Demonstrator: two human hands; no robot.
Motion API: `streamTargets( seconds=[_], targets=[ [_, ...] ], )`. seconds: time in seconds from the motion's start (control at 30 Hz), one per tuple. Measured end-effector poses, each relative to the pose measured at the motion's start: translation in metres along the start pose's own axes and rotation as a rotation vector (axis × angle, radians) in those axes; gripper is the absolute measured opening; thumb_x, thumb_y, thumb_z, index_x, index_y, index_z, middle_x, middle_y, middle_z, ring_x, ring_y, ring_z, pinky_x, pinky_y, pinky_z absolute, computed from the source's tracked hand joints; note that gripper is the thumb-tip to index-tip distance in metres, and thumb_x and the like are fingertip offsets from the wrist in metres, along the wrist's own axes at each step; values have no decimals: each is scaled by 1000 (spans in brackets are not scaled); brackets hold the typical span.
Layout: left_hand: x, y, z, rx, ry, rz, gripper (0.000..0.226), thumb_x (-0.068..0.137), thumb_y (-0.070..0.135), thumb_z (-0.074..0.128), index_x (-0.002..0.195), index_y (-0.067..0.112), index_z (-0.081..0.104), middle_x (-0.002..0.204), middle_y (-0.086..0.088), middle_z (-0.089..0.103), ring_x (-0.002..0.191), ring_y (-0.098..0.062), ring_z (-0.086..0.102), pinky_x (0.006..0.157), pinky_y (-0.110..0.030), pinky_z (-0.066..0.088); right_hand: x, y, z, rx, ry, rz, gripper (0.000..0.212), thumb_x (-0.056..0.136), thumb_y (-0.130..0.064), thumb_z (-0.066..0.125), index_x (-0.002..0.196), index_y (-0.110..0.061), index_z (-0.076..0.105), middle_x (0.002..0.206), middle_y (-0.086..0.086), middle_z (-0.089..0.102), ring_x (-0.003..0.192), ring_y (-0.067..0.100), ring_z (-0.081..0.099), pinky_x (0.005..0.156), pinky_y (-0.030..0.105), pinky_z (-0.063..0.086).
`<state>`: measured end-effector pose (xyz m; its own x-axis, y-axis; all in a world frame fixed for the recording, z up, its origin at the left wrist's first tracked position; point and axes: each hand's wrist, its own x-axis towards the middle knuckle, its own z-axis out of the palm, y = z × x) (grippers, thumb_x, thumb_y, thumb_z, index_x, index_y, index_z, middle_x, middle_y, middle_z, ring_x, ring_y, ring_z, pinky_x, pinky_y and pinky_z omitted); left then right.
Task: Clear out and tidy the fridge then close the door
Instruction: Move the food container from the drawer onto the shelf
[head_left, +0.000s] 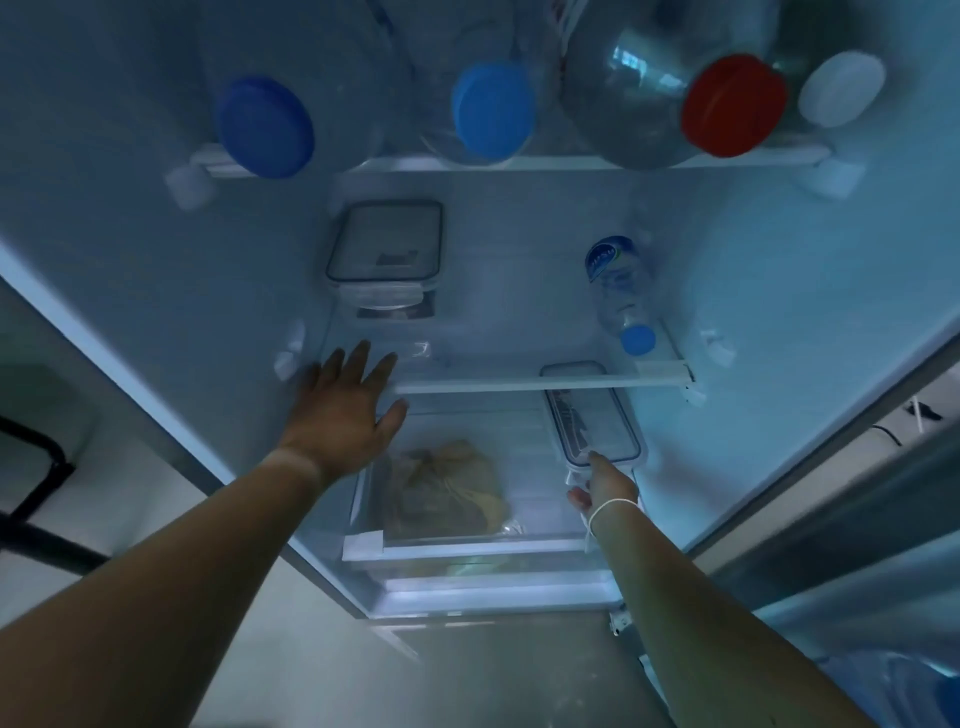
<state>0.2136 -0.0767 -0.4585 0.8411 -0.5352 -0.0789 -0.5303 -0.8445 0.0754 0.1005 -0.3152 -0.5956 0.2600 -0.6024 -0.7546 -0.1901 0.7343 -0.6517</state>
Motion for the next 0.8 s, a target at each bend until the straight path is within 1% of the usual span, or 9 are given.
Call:
streamTargets(
  seconds=[0.03,0.1,0.2,0.27,0.43,0.53,0.63,0.73,0.8],
  targets=[
    [1,-4,2,10,-16,-2,79,75,55,18,148,26,17,161,-7,11,147,-32,14,120,-42,13,3,0,1,13,19,13,58,79,-21,71,128,-1,48,100,14,52,60,20,50,38,22,48],
    [2,-10,4,26,-27,9,80,75,57,15,149,27,15,161,-7,12,146,-32,15,120,-41,14,8,-1,3,33,23,41,58,77,-22,73,126,-3,49,99,14,51,61,20,49,35,23,46],
    [2,-14,9,63,8,43,92,65,63,2,149,26,16,160,-9,16,145,-33,19,118,-41,17,12,-3,4,45,-30,48,34,80,-22,71,106,-7,55,76,11,49,58,18,47,29,18,45],
    [1,-15,12,76,26,59,94,64,62,0,149,25,18,159,-11,19,144,-35,21,118,-42,19,15,-2,4,44,-47,38,24,83,-20,68,98,-7,53,68,10,45,55,17,44,25,17,42],
    [2,-18,14,102,30,76,93,64,58,-3,149,25,11,160,-10,14,146,-34,18,119,-38,15,4,3,3,11,-109,8,18,85,-25,66,90,-10,58,75,10,49,65,20,48,29,21,47],
    [0,-16,12,106,21,76,95,62,55,-7,150,23,10,160,-11,12,146,-34,17,119,-38,14,-12,7,-1,88,-115,16,26,82,-28,70,98,-11,59,77,9,49,67,19,52,36,24,52],
    [-1,-15,8,90,-9,73,95,62,55,-8,150,23,11,160,-11,11,146,-34,16,120,-38,13,-29,16,-6,183,-148,12,27,82,-24,70,105,-14,62,78,7,49,65,15,52,35,18,52],
    [0,-16,5,71,-50,53,78,78,52,8,150,22,8,161,-11,8,146,-35,14,120,-38,11,-50,25,-15,198,-144,30,22,82,-22,69,102,-15,63,91,15,53,69,19,54,27,11,40],
    [2,-14,4,100,-79,44,67,88,46,17,150,22,5,161,-10,6,147,-34,13,120,-37,11,-67,30,-25,195,-152,42,15,83,-20,68,96,-14,65,97,17,52,69,20,55,28,12,42]
  ],
)
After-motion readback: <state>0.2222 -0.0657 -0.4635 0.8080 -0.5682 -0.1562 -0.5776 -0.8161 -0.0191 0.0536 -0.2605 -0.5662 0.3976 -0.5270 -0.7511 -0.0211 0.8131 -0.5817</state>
